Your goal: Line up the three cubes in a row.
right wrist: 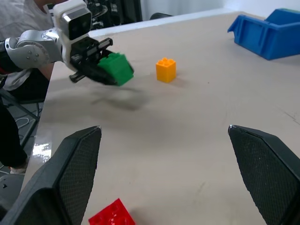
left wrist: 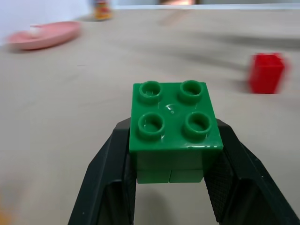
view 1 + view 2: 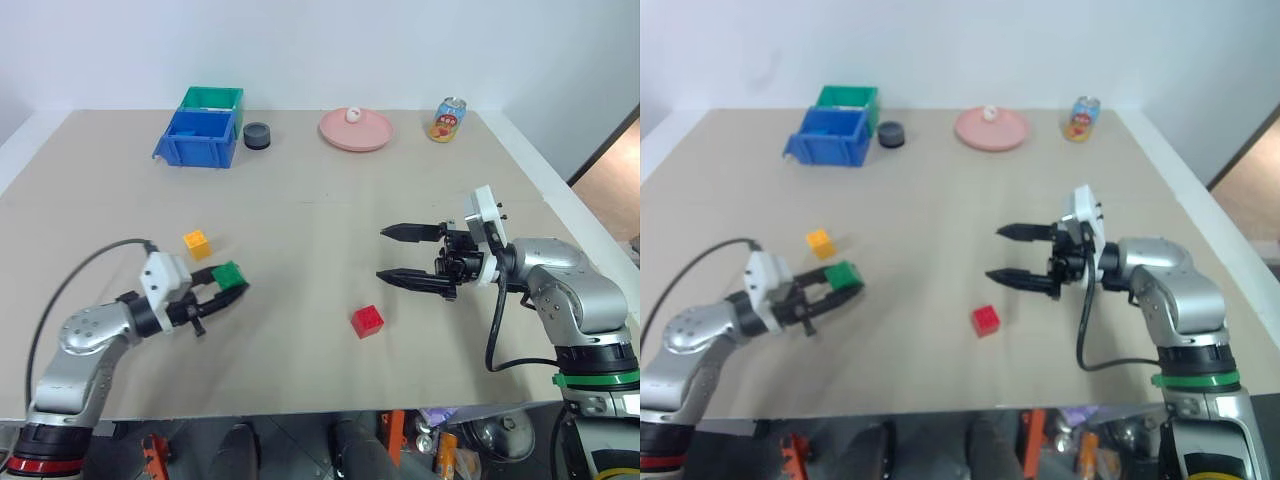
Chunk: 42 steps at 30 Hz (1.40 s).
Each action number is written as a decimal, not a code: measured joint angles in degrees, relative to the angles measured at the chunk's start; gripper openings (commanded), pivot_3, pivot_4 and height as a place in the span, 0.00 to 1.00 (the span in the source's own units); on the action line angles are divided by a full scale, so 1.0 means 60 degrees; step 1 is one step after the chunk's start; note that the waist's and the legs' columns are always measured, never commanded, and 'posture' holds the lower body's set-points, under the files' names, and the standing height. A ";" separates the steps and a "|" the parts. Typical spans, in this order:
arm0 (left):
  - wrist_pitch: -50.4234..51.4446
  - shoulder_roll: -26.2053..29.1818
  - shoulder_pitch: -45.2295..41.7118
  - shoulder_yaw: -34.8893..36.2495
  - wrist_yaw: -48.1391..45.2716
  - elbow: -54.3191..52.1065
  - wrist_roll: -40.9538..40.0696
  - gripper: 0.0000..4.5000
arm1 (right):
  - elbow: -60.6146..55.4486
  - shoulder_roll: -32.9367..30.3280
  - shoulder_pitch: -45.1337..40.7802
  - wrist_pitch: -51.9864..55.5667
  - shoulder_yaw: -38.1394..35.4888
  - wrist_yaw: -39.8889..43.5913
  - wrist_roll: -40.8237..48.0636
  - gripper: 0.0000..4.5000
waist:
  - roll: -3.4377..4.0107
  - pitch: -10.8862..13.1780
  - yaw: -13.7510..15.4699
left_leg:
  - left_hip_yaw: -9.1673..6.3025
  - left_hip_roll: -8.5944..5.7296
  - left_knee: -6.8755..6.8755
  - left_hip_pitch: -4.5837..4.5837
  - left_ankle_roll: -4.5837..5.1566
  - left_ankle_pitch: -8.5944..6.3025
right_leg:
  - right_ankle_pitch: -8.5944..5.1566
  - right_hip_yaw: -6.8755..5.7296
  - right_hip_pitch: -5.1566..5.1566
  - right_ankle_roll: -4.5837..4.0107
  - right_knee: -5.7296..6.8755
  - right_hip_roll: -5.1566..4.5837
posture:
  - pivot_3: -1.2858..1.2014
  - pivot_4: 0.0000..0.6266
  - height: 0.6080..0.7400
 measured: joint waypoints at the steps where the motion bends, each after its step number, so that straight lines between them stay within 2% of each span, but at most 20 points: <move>1: -0.0006 -0.0021 -0.0036 -0.0260 -0.0203 -0.0003 0.0029 0.30 | -0.0088 -0.0004 0.0050 0.0001 -0.0006 -0.0039 0.0005 1.00 | 0.0000 0.0000 -0.0011 | 0.0001 0.0000 0.0000 0.0000 0.0000 0.0000 | 0.0000 0.0001 0.0000 0.0001 0.0000 0.0000 | 0.52 0.24 0.97; 6: -0.0041 -0.0299 -0.0495 -0.1036 -0.0880 0.0140 0.0114 0.30 | -0.0427 -0.0004 0.0305 0.0081 0.0007 -0.0270 0.0021 1.00 | 0.0002 0.0001 -0.0004 | -0.0001 -0.0001 0.0004 -0.0001 0.0001 0.0001 | 0.0002 0.0000 0.0003 0.0003 0.0000 0.0001 | 0.52 0.24 0.97; 15: -0.0300 -0.0266 -0.0926 -0.1803 -0.2131 0.0856 0.0463 0.30 | -0.0902 -0.0046 0.0590 0.0298 -0.0021 -0.0535 0.0203 1.00 | 0.0004 0.0002 -0.0005 | -0.0001 -0.0001 0.0005 0.0001 0.0002 0.0000 | 0.0002 0.0000 0.0005 0.0004 0.0000 0.0001 | 0.52 0.24 0.97; 19: -0.0352 -0.0298 -0.1089 -0.1851 -0.2255 0.1275 0.0560 0.30 | -0.1085 -0.0283 0.0864 0.0363 -0.0100 -0.0502 0.0357 1.00 | 0.0004 0.0002 -0.0004 | -0.0002 -0.0001 0.0006 0.0001 0.0002 0.0000 | 0.0002 0.0000 0.0006 0.0004 0.0000 0.0001 | 0.52 0.24 0.97; 23: -0.0412 -0.0285 -0.1235 -0.1887 -0.2465 0.1673 0.0598 0.30 | -0.1136 -0.1210 0.2189 -0.0109 -0.0404 0.0137 0.0179 1.00 | 0.0002 0.0001 0.0039 | -0.0005 -0.0008 0.0005 -0.0001 0.0006 -0.0003 | -0.0014 0.0002 0.0016 0.0017 -0.0001 -0.0004 | 0.52 0.24 0.97; 25: -0.0467 -0.0342 -0.1322 -0.1924 -0.2546 0.1876 0.0654 0.30 | -0.1105 -0.1278 0.2467 -0.0285 -0.0422 0.0266 0.0126 1.00 | 0.0005 0.0002 -0.0008 | -0.0002 -0.0006 0.0006 0.0002 0.0007 -0.0003 | -0.0009 0.0002 0.0012 0.0014 0.0000 -0.0003 | 0.52 0.24 0.97; 42: -0.0154 -0.0750 -0.1841 -0.2454 -0.3084 0.1916 0.0710 0.30 | -0.1450 -0.1570 0.2694 -0.0375 -0.0913 0.0268 0.0361 1.00 | 0.0009 0.0001 -0.0009 | -0.0007 -0.0006 0.0029 0.0005 0.0013 0.0001 | 0.0008 0.0001 0.0023 0.0016 0.0001 0.0000 | 0.52 0.24 0.97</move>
